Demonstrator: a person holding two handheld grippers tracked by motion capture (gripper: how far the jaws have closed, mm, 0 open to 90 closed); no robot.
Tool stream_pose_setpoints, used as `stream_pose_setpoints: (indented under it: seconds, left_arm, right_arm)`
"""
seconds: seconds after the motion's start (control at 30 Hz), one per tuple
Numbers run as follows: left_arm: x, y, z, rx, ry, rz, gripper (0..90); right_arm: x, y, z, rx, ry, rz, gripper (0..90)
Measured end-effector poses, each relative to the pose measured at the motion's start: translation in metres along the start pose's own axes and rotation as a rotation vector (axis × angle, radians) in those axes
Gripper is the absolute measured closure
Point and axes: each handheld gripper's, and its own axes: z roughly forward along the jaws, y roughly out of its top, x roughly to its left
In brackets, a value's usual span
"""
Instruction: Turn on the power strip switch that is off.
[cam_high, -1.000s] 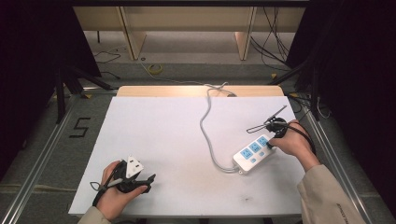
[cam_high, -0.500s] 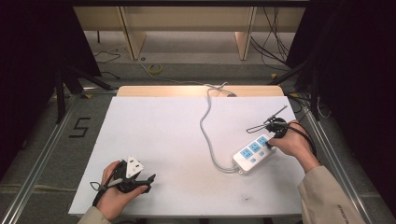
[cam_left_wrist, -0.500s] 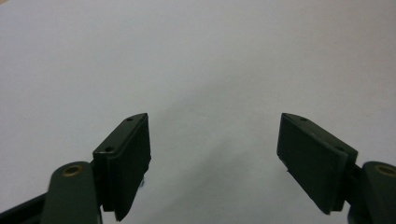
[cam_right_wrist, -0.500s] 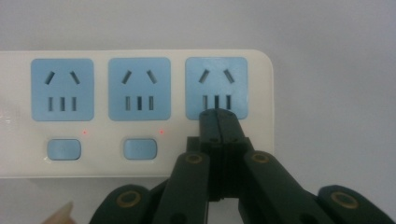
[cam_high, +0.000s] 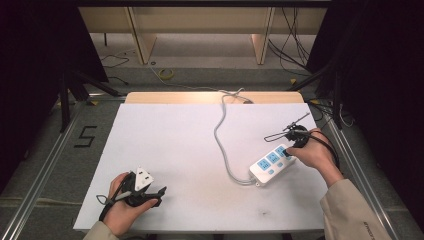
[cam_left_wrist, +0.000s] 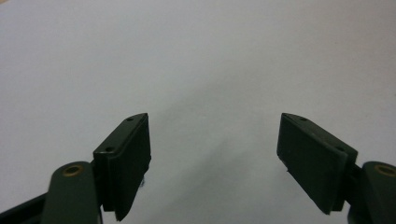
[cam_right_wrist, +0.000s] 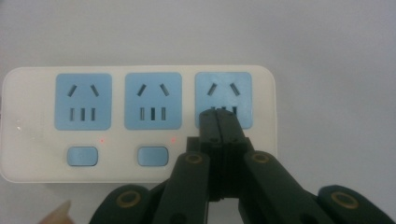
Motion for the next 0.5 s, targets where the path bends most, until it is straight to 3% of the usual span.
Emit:
stream_pose_setpoints:
  seconds: [0.5]
  left_arm:
    - [0.0003,-0.0002,-0.0005,0.001,-0.001,0.001,25.9]
  right_arm:
    - [0.0034,-0.0042,-0.0074,-0.059,0.013,-0.005,90.0]
